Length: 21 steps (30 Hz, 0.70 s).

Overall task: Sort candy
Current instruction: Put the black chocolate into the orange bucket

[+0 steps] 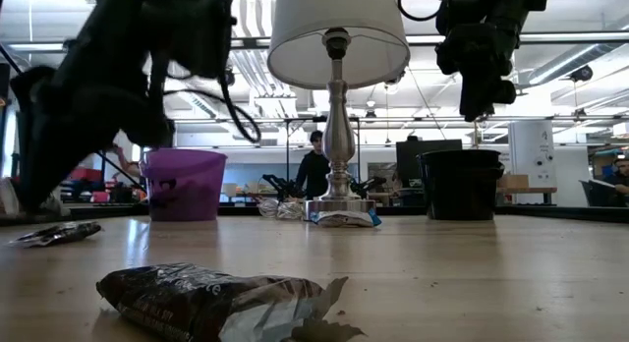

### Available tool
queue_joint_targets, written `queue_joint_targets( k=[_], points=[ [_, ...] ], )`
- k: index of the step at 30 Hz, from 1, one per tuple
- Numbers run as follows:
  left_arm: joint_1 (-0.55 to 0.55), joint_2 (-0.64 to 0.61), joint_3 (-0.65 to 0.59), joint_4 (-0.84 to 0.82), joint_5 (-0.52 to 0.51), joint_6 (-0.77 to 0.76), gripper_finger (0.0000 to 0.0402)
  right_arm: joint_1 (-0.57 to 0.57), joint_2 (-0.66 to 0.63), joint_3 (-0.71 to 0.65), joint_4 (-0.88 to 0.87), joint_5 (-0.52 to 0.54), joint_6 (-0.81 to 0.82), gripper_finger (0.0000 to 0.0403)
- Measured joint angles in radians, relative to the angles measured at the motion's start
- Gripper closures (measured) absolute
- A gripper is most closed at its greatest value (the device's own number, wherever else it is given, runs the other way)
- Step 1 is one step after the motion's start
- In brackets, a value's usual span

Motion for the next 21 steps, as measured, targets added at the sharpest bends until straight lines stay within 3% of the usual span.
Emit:
queue_joint_targets(
  k=[6, 10, 21],
  points=[
    [-0.026, -0.048, 0.109, -0.165, -0.018, 0.015, 0.0401, 0.000, 0.000, 0.000, 0.003, 0.000, 0.000, 0.0296],
    [-0.034, -0.077, 0.214, -0.256, -0.093, 0.014, 0.0401, 0.000, 0.000, 0.000, 0.016, 0.000, 0.001, 0.0296],
    [-0.054, -0.095, 0.423, -0.308, -0.193, 0.023, 0.0401, 0.000, 0.000, 0.000, 0.036, 0.001, 0.004, 0.0296]
  ],
)
